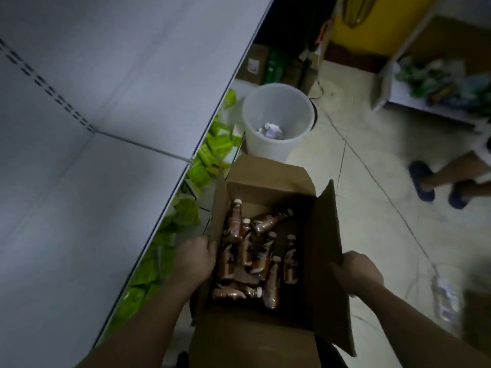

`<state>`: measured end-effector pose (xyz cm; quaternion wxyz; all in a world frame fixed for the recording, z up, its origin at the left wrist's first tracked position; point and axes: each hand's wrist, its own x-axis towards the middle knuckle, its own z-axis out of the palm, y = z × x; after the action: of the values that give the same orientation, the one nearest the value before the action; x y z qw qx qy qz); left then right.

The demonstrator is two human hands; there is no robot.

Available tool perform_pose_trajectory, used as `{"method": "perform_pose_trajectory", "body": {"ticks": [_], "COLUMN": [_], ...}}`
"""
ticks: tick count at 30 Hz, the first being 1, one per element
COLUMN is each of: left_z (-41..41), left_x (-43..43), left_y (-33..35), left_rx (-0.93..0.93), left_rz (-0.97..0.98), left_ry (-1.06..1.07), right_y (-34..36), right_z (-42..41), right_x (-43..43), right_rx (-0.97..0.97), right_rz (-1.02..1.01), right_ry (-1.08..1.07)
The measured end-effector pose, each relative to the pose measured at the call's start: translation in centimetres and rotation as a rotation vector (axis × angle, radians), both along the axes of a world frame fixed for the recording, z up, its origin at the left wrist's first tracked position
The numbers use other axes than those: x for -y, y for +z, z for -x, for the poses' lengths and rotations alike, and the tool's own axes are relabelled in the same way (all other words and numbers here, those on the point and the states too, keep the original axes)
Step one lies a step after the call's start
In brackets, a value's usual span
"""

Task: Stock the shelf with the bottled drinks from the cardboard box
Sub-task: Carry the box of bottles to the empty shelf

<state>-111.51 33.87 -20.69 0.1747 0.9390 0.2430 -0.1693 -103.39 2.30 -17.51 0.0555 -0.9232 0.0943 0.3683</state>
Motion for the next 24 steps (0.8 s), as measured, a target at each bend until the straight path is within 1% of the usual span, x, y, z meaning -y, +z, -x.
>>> {"method": "perform_pose_trajectory", "body": {"ticks": [2, 7, 12, 16, 20, 22, 24], "left_z": [-0.4, -1.4, -1.6, -0.9, -0.8, -1.0, -1.4], "left_x": [0.9, 4.2, 6.9, 7.4, 7.7, 7.5, 7.0], "left_y": [-0.3, -2.8, -11.7, -20.2, -26.6, -29.4, -32.0], "left_rx": [-0.035, -0.085, -0.097, 0.054, 0.138, 0.197, 0.244], "left_rz": [-0.026, -0.013, 0.007, 0.120, 0.193, 0.150, 0.089], "left_ry": [-0.015, -0.050, -0.093, -0.057, -0.075, -0.120, -0.164], "right_y": [-1.0, -5.4, -14.2, -22.1, -28.1, -30.6, -33.1], "right_z": [1.8, 4.1, 5.8, 7.0, 7.5, 7.5, 7.8], "right_x": [1.2, 4.2, 7.0, 10.0, 10.4, 10.4, 11.0], "right_rx": [0.029, 0.099, 0.143, 0.168, 0.235, 0.250, 0.236], "right_rz": [-0.011, -0.024, -0.073, -0.113, -0.157, -0.180, -0.241], "right_ry": [-0.069, -0.171, -0.239, -0.331, -0.372, -0.375, -0.432]}}
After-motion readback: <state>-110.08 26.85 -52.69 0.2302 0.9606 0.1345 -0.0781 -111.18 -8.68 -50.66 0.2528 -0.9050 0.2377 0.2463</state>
